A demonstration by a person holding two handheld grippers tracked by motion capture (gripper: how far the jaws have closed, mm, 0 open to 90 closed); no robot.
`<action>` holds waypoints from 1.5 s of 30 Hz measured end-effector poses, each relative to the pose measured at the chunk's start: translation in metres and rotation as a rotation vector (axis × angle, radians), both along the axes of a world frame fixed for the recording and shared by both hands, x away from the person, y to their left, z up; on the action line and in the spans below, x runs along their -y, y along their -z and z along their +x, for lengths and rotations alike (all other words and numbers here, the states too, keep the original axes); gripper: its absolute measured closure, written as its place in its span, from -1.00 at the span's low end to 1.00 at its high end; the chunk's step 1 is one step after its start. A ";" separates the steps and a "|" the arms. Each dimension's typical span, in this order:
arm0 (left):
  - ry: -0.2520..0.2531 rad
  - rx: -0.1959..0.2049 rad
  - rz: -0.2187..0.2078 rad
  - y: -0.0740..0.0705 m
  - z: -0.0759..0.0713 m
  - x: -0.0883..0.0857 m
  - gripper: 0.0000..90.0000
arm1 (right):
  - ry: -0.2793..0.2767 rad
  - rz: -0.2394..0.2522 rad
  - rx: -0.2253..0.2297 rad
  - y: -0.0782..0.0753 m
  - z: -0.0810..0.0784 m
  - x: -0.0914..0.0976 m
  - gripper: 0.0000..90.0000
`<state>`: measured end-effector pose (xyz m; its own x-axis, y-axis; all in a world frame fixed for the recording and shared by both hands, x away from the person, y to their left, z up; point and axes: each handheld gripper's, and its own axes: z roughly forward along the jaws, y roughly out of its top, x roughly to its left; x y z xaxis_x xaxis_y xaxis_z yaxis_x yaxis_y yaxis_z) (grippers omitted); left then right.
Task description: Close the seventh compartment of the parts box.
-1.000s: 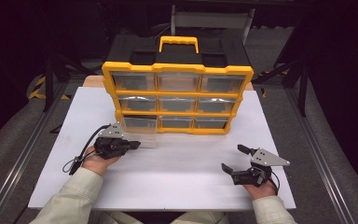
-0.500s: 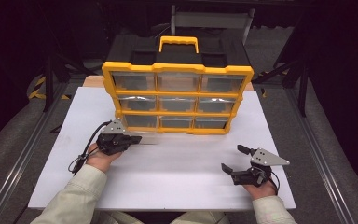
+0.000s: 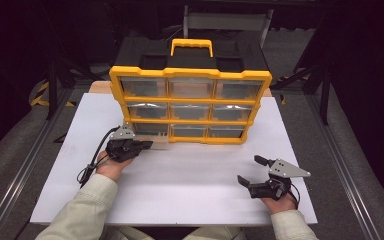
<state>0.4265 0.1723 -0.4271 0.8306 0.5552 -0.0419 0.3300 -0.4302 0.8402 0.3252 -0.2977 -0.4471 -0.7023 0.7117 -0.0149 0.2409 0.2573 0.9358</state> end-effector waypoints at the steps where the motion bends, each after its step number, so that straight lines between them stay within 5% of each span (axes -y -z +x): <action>1: -0.015 0.004 -0.005 0.001 0.000 0.001 0.99 | 0.001 0.000 -0.001 0.000 0.000 0.000 -0.89; 17: -0.114 0.035 -0.025 0.003 0.005 0.002 0.99 | -0.008 -0.004 -0.013 0.001 0.001 -0.001 -0.89; 45: -0.224 -0.014 -0.118 0.013 0.019 -0.003 0.98 | 0.003 -0.001 -0.017 0.002 -0.003 0.003 -0.88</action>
<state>0.4459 0.1757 -0.4402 0.6865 0.7159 -0.1274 0.4177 -0.2448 0.8750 0.3221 -0.3006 -0.4488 -0.7001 0.7140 -0.0038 0.2574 0.2574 0.9314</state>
